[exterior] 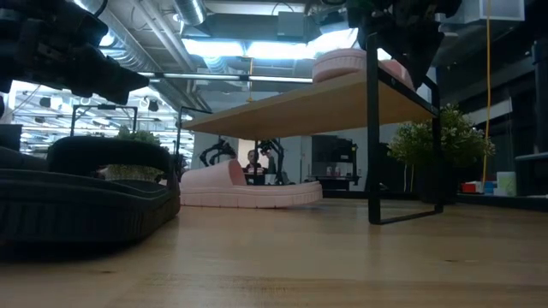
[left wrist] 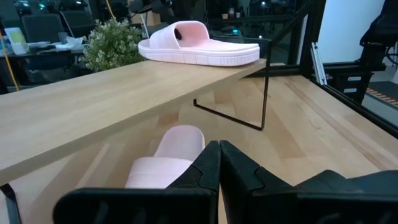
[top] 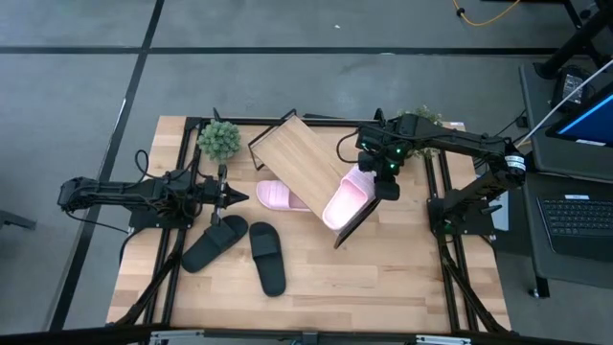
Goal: Pick and place slides into the shelf
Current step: Put the right pink slipper on the shelf
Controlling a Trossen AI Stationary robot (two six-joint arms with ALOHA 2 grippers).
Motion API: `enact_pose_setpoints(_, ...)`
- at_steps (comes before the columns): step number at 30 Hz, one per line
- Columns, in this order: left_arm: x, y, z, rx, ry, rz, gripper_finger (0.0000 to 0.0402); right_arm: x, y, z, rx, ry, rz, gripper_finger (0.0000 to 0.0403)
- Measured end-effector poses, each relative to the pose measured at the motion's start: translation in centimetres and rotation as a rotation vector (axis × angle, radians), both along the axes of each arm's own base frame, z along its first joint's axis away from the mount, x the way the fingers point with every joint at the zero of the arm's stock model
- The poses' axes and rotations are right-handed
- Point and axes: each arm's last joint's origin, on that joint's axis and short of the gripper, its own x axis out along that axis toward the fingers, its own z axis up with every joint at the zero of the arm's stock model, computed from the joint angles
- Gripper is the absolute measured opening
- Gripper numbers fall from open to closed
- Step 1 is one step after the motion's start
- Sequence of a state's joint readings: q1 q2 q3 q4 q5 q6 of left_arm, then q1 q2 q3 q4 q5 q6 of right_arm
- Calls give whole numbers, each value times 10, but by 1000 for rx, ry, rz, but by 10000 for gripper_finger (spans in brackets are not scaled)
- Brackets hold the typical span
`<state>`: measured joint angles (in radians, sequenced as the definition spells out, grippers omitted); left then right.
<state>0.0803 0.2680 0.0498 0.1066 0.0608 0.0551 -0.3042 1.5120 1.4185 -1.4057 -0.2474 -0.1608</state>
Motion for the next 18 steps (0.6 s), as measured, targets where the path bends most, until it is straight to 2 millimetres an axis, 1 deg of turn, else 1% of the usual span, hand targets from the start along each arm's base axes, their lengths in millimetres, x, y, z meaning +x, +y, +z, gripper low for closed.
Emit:
enact_pose_setpoints(10, 0, 0, 0, 0, 2, 0, 0, -2, 1, 0, 13, 28, -25, 123)
enact_pose_setpoints(15, 0, 0, 0, 0, 2, 0, 0, -2, 3, 1, 83, 1, 5, 123)
enact_pose_setpoints(18, 0, 0, 0, 0, 2, 0, 0, -2, 3, 1, 94, -3, 5, 123)
